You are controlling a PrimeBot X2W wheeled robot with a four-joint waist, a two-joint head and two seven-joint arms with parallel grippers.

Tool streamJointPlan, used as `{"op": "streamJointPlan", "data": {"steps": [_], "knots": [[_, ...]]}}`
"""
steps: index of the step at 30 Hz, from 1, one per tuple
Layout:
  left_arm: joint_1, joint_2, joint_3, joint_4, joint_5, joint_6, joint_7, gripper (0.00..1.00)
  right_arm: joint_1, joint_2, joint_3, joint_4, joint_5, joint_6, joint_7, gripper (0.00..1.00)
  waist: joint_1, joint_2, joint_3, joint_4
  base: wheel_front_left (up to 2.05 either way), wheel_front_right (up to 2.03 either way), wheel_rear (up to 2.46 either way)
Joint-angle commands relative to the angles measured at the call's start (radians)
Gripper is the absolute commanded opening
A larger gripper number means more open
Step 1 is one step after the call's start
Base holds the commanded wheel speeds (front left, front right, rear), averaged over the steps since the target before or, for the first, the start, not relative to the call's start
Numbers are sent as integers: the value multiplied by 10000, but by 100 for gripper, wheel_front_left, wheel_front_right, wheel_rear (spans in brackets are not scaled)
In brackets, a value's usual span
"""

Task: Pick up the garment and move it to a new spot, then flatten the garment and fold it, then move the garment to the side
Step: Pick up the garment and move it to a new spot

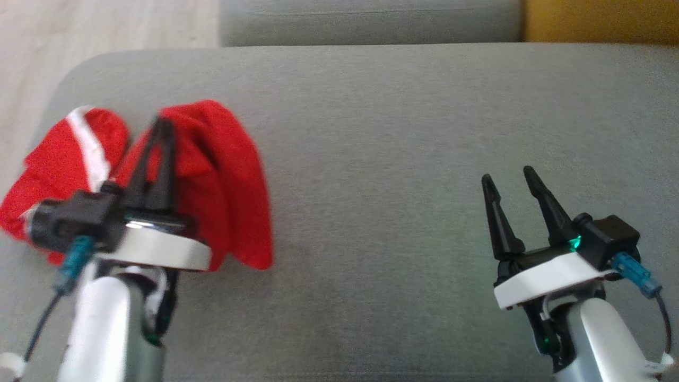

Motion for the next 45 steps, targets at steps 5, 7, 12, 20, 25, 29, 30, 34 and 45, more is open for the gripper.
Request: {"op": "streamJointPlan", "data": {"steps": [5, 7, 12, 20, 25, 29, 30, 34, 45], "knots": [[-646, -235, -919, -28, -135, -293, 197, 0, -193, 166, 390, -765, 108, -7, 126, 100, 1, 0, 165, -1671, 0, 0, 0], [-974, -317, -1327, 313, -196, -370, 178, 0, -251, 192, 450, -861, 131, -7, 140, 100, 1, 0, 330, -2146, 0, 0, 0], [-2038, -458, -2119, 1106, -187, -454, 145, 0, -471, 266, 649, -958, 240, -7, 89, 100, 1, 0, 867, -3371, 0, 0, 0], [-3510, -551, -3233, 3161, -234, -561, 469, 0, -680, 377, 622, -731, 461, -7, -279, 100, 1, 0, 1736, -4537, 0, 0, 0], [-3820, -565, -3700, 4562, -370, -600, 594, 0, -824, 418, 737, -516, 589, -7, -509, 100, 1, 0, 2006, -4733, 0, 0, 0], [-3928, -582, -4177, 5645, -719, -627, 729, 17, -940, 436, 756, -267, 639, -7, -685, 100, 1, 0, 2069, -4641, 0, 0, 0], [-3975, -585, -4302, 5775, -774, -630, 647, 54, -964, 439, 749, -213, 638, -7, -711, 100, 1, 0, 2059, -4568, 0, 0, 0], [-3974, -596, -4571, 5925, -1004, -636, -24, 100, -1025, 445, 720, -40, 602, -7, -771, 100, 1, 0, 1864, -4135, 0, 0, 0], [-2609, -286, -3256, 4135, -1702, 579, -1033, 100, -712, 253, 89, -72, 212, -7, -395, 100, 1, 0, 807, -1879, 0, 0, 0]]}}
